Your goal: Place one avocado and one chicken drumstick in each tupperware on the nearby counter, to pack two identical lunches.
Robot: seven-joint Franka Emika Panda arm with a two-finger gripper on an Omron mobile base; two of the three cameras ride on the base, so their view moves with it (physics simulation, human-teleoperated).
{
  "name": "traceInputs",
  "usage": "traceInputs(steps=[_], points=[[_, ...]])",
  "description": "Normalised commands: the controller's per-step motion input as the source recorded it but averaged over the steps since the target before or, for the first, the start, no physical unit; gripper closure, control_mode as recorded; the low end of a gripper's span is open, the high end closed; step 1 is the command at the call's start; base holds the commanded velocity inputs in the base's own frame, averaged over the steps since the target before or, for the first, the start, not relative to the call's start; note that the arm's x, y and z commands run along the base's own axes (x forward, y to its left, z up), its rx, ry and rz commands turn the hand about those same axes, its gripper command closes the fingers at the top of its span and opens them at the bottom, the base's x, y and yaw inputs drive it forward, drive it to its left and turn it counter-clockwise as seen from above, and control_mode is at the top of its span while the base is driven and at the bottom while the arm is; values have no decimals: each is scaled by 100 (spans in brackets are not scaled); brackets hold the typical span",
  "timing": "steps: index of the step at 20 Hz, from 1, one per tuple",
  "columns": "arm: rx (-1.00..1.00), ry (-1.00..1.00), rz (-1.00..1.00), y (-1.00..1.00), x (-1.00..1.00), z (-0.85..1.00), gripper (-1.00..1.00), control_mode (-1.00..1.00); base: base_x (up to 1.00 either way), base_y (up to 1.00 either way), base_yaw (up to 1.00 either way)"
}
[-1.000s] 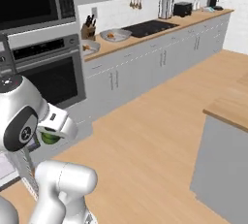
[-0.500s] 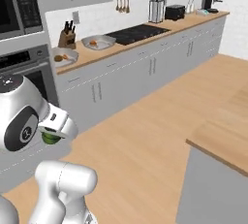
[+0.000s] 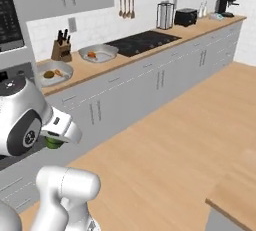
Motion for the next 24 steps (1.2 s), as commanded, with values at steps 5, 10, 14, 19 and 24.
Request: traceInputs(steps=[5, 10, 14, 19, 24], points=[[0, 0, 0, 0, 0, 0, 100, 100, 100, 19, 0], [0, 0, 0, 0, 0, 0, 100, 100, 100, -18, -3], [0, 0, 0, 0, 0, 0, 100, 100, 100, -15, -5], [0, 0, 0, 0, 0, 0, 100, 100, 100, -6, 0], [0, 0, 0, 0, 0, 0, 100, 100, 100, -8, 21]])
